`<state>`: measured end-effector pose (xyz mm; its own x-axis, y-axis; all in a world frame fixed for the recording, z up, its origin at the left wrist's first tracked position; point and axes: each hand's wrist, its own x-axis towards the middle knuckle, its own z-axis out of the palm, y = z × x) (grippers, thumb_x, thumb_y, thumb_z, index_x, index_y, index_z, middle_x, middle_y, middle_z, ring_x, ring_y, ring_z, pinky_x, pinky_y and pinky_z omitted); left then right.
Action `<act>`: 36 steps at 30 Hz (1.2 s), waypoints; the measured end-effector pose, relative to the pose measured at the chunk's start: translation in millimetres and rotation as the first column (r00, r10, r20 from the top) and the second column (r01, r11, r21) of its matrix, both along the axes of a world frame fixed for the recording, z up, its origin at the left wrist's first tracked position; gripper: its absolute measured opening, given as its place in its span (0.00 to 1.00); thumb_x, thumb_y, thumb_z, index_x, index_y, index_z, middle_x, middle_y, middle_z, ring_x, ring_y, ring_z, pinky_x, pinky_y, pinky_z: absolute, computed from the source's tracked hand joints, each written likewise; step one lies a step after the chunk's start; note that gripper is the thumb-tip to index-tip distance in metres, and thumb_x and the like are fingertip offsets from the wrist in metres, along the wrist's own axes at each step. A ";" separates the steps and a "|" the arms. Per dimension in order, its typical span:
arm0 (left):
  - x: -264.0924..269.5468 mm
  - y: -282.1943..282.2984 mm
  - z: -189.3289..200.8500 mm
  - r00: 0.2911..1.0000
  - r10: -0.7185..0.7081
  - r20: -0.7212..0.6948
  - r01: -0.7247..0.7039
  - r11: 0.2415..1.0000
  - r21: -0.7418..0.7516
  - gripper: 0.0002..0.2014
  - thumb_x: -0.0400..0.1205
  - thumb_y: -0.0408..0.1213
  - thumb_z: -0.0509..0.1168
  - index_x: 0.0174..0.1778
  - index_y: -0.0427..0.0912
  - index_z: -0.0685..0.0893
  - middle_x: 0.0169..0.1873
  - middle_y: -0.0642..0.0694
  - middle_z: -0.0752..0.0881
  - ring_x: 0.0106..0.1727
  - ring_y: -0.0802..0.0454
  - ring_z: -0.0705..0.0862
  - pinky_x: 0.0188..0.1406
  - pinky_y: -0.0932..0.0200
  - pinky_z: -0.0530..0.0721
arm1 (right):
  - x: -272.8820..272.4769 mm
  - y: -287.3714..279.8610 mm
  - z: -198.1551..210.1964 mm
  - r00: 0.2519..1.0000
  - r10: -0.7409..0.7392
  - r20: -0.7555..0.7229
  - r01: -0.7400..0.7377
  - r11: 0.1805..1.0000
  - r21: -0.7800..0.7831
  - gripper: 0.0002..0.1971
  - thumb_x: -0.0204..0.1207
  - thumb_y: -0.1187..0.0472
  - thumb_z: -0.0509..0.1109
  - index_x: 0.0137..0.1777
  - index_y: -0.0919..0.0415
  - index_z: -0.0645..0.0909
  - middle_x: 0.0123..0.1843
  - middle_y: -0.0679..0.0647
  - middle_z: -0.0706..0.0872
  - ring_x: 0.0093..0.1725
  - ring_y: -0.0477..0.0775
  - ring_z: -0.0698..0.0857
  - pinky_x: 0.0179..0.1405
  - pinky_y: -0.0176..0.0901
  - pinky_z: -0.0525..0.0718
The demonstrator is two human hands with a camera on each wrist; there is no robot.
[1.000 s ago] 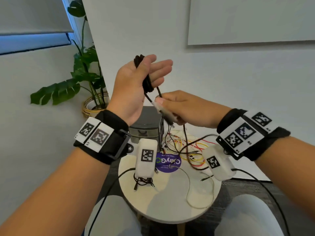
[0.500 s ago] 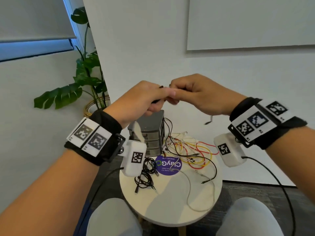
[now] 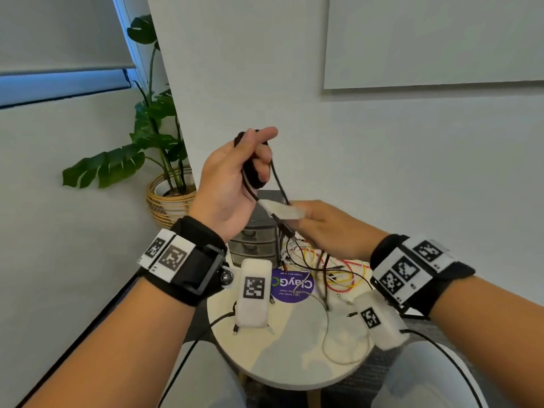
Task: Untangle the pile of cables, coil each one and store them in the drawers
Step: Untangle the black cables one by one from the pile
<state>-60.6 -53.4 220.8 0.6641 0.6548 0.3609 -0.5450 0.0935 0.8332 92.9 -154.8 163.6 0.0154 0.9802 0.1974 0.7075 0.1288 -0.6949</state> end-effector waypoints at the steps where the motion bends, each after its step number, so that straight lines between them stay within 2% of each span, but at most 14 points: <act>1: 1.2 -1.1 -1.6 0.999 0.036 -0.002 -0.036 0.999 0.006 0.19 0.92 0.38 0.58 0.74 0.28 0.79 0.39 0.48 0.89 0.36 0.60 0.86 0.37 0.69 0.82 | -3.7 -1.4 1.1 0.996 0.034 0.077 -0.033 0.999 -0.022 0.16 0.91 0.48 0.57 0.41 0.47 0.77 0.33 0.39 0.78 0.32 0.41 0.74 0.37 0.38 0.72; 3: 3.9 -2.1 -4.6 0.992 0.115 -0.059 -0.109 0.988 0.106 0.18 0.93 0.37 0.57 0.74 0.31 0.77 0.54 0.42 0.93 0.54 0.53 0.92 0.50 0.64 0.88 | -12.4 -6.5 10.8 0.985 0.087 0.146 -0.080 0.996 -0.049 0.15 0.90 0.51 0.58 0.40 0.43 0.76 0.36 0.41 0.81 0.35 0.40 0.77 0.40 0.38 0.73; 5: 5.6 -3.5 -7.5 0.971 0.180 -0.159 -0.130 0.951 0.281 0.18 0.94 0.36 0.55 0.77 0.33 0.74 0.60 0.41 0.91 0.61 0.51 0.91 0.59 0.60 0.88 | -16.9 -13.7 26.8 0.978 0.138 0.155 -0.131 0.990 -0.059 0.15 0.90 0.53 0.60 0.40 0.47 0.79 0.31 0.38 0.79 0.31 0.40 0.76 0.37 0.34 0.70; 8: 3.0 0.2 -12.8 0.893 0.302 -0.334 -0.058 0.813 0.579 0.17 0.94 0.37 0.55 0.78 0.40 0.74 0.49 0.51 0.94 0.52 0.55 0.92 0.57 0.57 0.88 | -10.0 -23.2 57.5 0.957 0.170 0.236 -0.159 0.985 -0.067 0.14 0.88 0.55 0.65 0.41 0.54 0.85 0.26 0.37 0.78 0.27 0.41 0.74 0.33 0.31 0.68; 10: -1.9 2.5 -15.1 0.832 0.364 -0.419 0.033 0.721 0.692 0.15 0.93 0.38 0.56 0.75 0.42 0.78 0.35 0.55 0.90 0.36 0.57 0.88 0.45 0.59 0.85 | 0.8 -28.5 74.8 0.963 0.150 0.226 -0.144 0.989 -0.040 0.12 0.87 0.58 0.67 0.41 0.56 0.86 0.27 0.40 0.78 0.27 0.41 0.72 0.32 0.31 0.68; 14: -6.4 -5.3 -12.9 0.805 0.191 -0.562 0.255 0.743 0.619 0.18 0.94 0.39 0.53 0.46 0.31 0.79 0.27 0.43 0.74 0.22 0.58 0.68 0.24 0.65 0.67 | 13.8 -27.2 91.2 0.977 0.136 0.162 -0.131 0.990 -0.047 0.08 0.85 0.63 0.70 0.44 0.60 0.86 0.29 0.40 0.81 0.29 0.38 0.76 0.34 0.26 0.73; 16: -8.2 -6.7 -11.2 0.806 0.068 -0.588 0.331 0.772 0.543 0.20 0.93 0.43 0.54 0.40 0.34 0.77 0.25 0.45 0.71 0.21 0.57 0.65 0.23 0.63 0.63 | 19.8 -21.0 90.3 0.985 0.119 0.128 -0.109 0.991 -0.080 0.07 0.84 0.61 0.72 0.44 0.61 0.86 0.31 0.48 0.80 0.32 0.47 0.74 0.34 0.37 0.73; 18: -10.4 -2.5 -13.3 0.787 0.097 -0.609 0.341 0.754 0.561 0.18 0.89 0.43 0.63 0.43 0.31 0.78 0.26 0.50 0.72 0.24 0.58 0.68 0.25 0.64 0.64 | 23.5 -17.9 84.9 0.990 0.126 0.061 -0.118 0.986 -0.117 0.08 0.81 0.58 0.72 0.44 0.62 0.85 0.34 0.55 0.78 0.35 0.56 0.74 0.36 0.47 0.74; 21: -14.7 2.6 -22.0 0.751 0.243 -0.615 0.303 0.700 0.646 0.15 0.88 0.45 0.67 0.48 0.35 0.87 0.27 0.51 0.73 0.28 0.54 0.70 0.30 0.58 0.69 | 27.1 -14.0 70.5 0.984 0.172 -0.036 -0.175 0.959 -0.224 0.02 0.78 0.65 0.72 0.49 0.63 0.83 0.35 0.49 0.79 0.38 0.50 0.77 0.42 0.49 0.78; 24: -21.4 5.5 -22.4 0.767 0.244 -0.594 0.232 0.758 0.610 0.14 0.90 0.43 0.63 0.51 0.42 0.92 0.25 0.51 0.69 0.24 0.57 0.66 0.25 0.66 0.65 | 39.2 -12.1 56.6 0.983 0.175 0.054 -0.151 0.942 -0.300 0.09 0.78 0.74 0.71 0.52 0.60 0.82 0.35 0.48 0.77 0.36 0.47 0.77 0.42 0.44 0.83; 27: -28.8 15.6 -18.7 0.784 0.223 -0.579 0.152 0.835 0.529 0.17 0.91 0.43 0.61 0.51 0.36 0.91 0.24 0.51 0.67 0.24 0.56 0.62 0.22 0.65 0.59 | 57.1 -16.7 46.8 0.986 0.093 0.142 -0.048 0.956 -0.288 0.05 0.80 0.70 0.73 0.50 0.59 0.84 0.34 0.48 0.81 0.32 0.44 0.78 0.33 0.31 0.80; 29: -30.6 19.8 -16.9 0.785 0.204 -0.584 0.140 0.861 0.489 0.18 0.91 0.43 0.60 0.50 0.35 0.90 0.24 0.51 0.67 0.24 0.55 0.61 0.23 0.61 0.58 | 65.4 -16.7 37.0 0.994 -0.043 0.098 0.064 0.974 -0.218 0.03 0.83 0.66 0.72 0.48 0.59 0.85 0.35 0.46 0.84 0.31 0.43 0.81 0.28 0.27 0.77; 32: -25.6 19.7 -19.3 0.816 0.140 -0.561 0.131 0.900 0.415 0.18 0.92 0.43 0.59 0.48 0.35 0.88 0.24 0.50 0.65 0.24 0.55 0.60 0.23 0.59 0.57 | 73.2 -6.7 19.2 0.966 -0.232 0.110 0.235 0.972 -0.008 0.05 0.86 0.57 0.69 0.50 0.51 0.86 0.41 0.50 0.87 0.36 0.47 0.89 0.40 0.37 0.87; 36: -22.8 21.0 -24.2 0.866 0.014 -0.501 0.146 0.949 0.278 0.17 0.91 0.44 0.58 0.48 0.36 0.86 0.24 0.49 0.63 0.23 0.55 0.58 0.25 0.58 0.57 | 81.6 3.4 3.8 0.898 -0.348 0.268 0.298 0.932 0.207 0.08 0.89 0.56 0.62 0.53 0.53 0.82 0.35 0.52 0.84 0.27 0.44 0.88 0.34 0.39 0.83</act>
